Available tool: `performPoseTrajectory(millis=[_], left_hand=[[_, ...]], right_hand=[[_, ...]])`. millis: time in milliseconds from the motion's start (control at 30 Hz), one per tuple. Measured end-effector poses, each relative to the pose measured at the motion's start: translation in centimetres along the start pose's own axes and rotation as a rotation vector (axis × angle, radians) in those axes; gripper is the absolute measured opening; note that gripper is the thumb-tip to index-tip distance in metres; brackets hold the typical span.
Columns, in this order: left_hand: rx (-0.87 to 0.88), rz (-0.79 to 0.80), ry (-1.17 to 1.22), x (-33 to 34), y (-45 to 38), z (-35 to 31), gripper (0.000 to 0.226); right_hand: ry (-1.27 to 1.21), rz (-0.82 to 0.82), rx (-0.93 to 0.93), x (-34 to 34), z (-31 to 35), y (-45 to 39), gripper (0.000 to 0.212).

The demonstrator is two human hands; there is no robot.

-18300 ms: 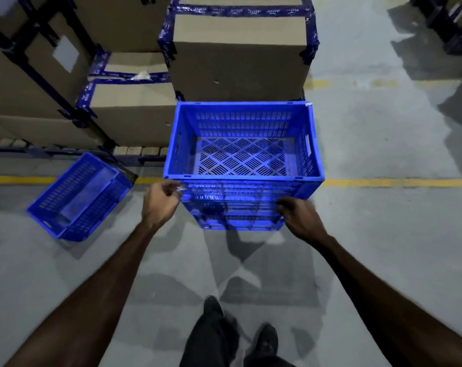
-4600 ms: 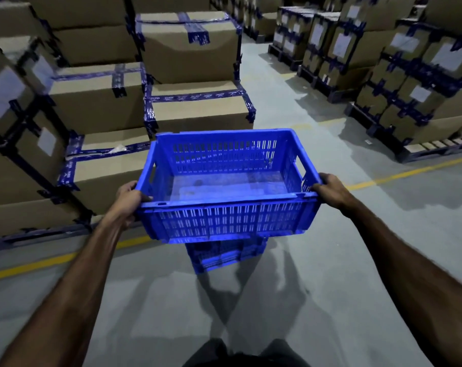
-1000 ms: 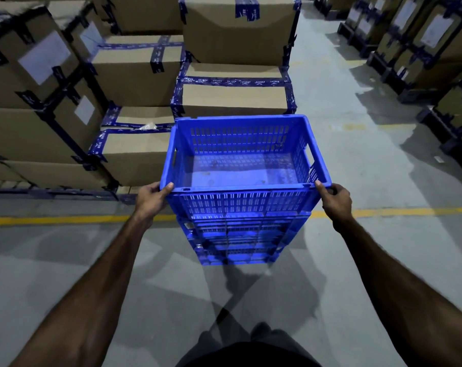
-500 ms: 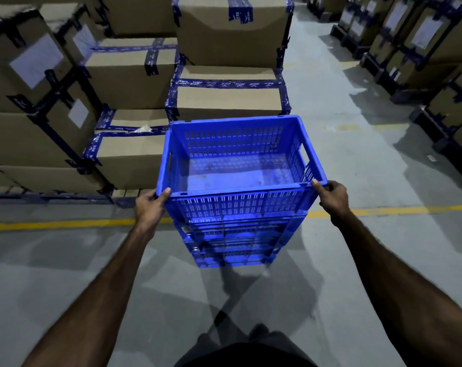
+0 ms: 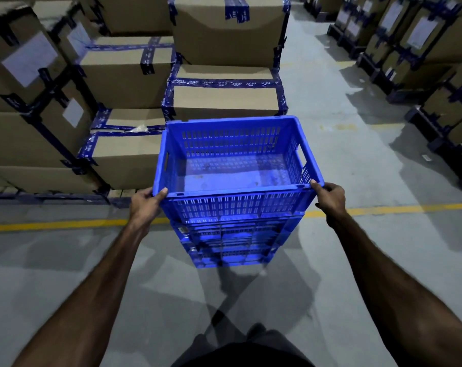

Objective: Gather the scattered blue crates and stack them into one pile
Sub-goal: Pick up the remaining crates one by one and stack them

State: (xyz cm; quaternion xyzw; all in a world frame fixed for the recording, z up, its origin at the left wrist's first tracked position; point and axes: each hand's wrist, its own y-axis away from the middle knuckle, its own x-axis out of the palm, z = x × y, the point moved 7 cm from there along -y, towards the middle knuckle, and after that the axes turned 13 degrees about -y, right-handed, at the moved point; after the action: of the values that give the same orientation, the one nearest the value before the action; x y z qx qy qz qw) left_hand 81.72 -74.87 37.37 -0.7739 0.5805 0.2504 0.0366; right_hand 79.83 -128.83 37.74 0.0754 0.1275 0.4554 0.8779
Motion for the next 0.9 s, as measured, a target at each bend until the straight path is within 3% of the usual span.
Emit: performPoseTrajectory(millis=[133, 333, 500, 600, 700, 767, 900], left_hand=[[-0.023, 0.038, -0.008, -0.3, -0.1, 0.0, 0.006], [-0.033, 0.068, -0.05, -0.5, -0.9, -0.2, 0.007], [0.061, 0.043, -0.164, -0.5, -1.7, -2.1, 0.038], [0.082, -0.074, -0.354, -0.9, -1.7, -4.6, 0.052], [0.167, -0.141, -0.564, -0.8, -2.2, -7.3, 0.057], [0.248, -0.148, -0.777, 0.3, -3.2, -8.1, 0.065], [0.381, -0.088, -0.999, 3.6, -4.8, -10.3, 0.069]], right_hand=[[0.001, -0.004, 0.007, -0.4, -0.1, -0.3, 0.033], [0.071, -0.027, 0.008, -0.3, 0.2, 0.2, 0.042], [0.42, -0.155, -0.378, 0.7, 3.5, 3.1, 0.047], [0.497, -0.166, -0.554, 2.4, 6.0, 4.5, 0.041], [0.54, -0.014, -0.695, 5.3, 7.9, 5.0, 0.032], [0.588, 0.184, -0.752, 8.3, 8.2, 5.2, 0.032], [0.707, 0.658, -0.643, 15.5, 6.9, 7.0, 0.029]])
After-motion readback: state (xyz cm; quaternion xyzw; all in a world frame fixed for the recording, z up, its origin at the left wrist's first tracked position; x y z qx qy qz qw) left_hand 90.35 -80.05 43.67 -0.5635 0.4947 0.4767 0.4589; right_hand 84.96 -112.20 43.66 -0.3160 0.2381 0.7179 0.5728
